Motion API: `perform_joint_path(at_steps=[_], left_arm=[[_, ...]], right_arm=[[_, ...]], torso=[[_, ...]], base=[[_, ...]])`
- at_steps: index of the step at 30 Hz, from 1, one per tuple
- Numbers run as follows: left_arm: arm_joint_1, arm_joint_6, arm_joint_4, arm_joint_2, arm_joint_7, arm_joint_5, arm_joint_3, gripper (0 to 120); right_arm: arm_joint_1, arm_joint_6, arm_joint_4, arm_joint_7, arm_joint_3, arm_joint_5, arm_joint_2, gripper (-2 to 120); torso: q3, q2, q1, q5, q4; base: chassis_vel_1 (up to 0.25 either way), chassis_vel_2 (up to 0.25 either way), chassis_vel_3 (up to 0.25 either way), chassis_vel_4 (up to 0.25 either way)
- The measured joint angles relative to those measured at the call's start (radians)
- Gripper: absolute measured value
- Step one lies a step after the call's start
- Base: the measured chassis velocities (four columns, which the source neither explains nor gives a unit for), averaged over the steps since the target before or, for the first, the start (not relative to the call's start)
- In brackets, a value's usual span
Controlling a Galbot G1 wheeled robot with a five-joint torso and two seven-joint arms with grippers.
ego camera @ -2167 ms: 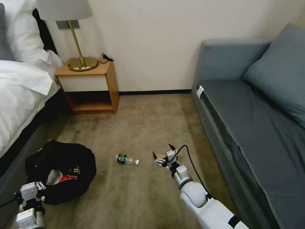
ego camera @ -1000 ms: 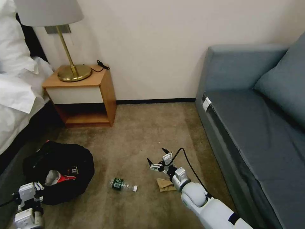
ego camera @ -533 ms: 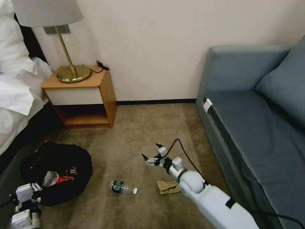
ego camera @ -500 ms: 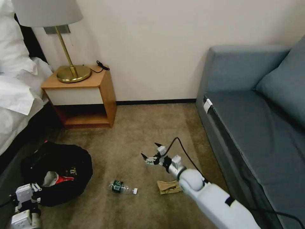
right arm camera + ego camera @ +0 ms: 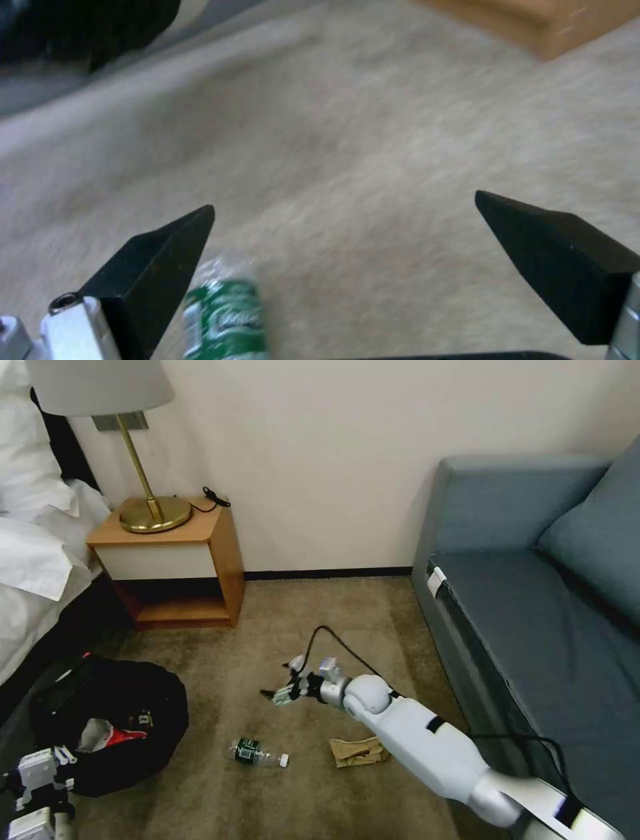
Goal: Pick up the trash bin, then pick up the garbage on the floor and place it into the trash bin.
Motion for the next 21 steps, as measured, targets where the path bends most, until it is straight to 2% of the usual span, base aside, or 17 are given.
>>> perform_joint_path(at_steps=[7,11,16,21], left_arm=[[-0.011,0.072,-0.043,-0.022,-0.005,0.01,0.006,2],[-0.013,0.122,-0.079,-0.051,-0.005,0.02,0.023,2],[-0.019,0.152,-0.103,-0.072,-0.007,0.023,0.026,2],[-0.006,0.148,-0.113,-0.083,-0.009,0.024,0.025,2]], right_arm=[[0.041,-0.004,-0.062,-0.008,-0.132,0.014,0.036,100],[0.059,0.014,-0.176,-0.021,-0.201,-0.001,0.09,100],[0.056,0.045,-0.274,-0.037,-0.222,-0.04,0.127,100],[0.051,0.063,-0.331,-0.04,-0.222,-0.069,0.158,100]], torso=[[0.0,0.0,0.0,-0.0002,-0.0001],[0.0,0.0,0.0,-0.0001,-0.0001],[0.0,0.0,0.0,-0.0001,-0.0002],[0.0,0.0,0.0,-0.0001,-0.0003]], base=[[0.0,0.0,0.0,0.0],[0.0,0.0,0.0,0.0],[0.0,0.0,0.0,0.0],[0.0,0.0,0.0,0.0]])
